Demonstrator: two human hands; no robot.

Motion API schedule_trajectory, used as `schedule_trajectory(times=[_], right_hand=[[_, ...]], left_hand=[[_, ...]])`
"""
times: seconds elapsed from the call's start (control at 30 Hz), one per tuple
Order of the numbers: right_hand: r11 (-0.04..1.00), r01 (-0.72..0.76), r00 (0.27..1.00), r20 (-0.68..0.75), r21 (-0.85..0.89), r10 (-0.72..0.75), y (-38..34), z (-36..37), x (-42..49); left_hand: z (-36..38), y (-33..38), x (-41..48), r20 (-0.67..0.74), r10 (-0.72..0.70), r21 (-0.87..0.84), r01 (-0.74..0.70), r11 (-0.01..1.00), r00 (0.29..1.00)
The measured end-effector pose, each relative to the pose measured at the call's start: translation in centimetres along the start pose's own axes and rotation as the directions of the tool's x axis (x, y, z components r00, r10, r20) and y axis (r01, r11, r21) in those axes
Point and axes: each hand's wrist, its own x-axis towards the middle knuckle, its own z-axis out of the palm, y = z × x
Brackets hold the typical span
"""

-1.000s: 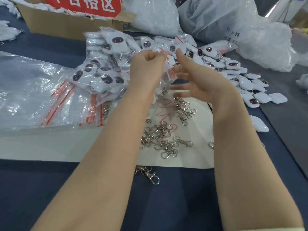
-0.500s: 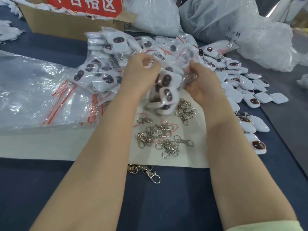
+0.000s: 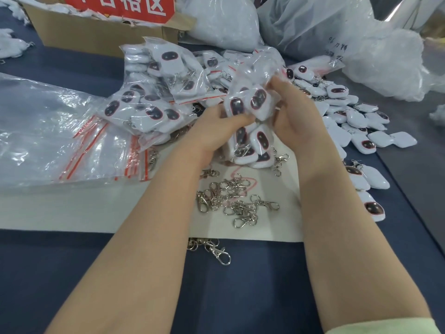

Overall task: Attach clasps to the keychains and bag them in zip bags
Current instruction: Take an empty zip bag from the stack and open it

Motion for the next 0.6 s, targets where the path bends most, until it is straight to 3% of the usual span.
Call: schedule_trajectory(times=[0.27,0.6], right_hand=[[0.999,0.02,0.999,0.029,0.05,-0.021,0.7,-0.66,0.44],[0.995,0.003,1.0,0.014,0.099,-0.005,0.53,0.01,-0.2]], left_hand=[[-0.18,-0.15,0.19,-0.005,-0.036,-0.171,0.035,0.985,0.999],[-0.44,-0.29,0.52,-0.048,0.004,-0.187,-0.013,0.982,0.999]])
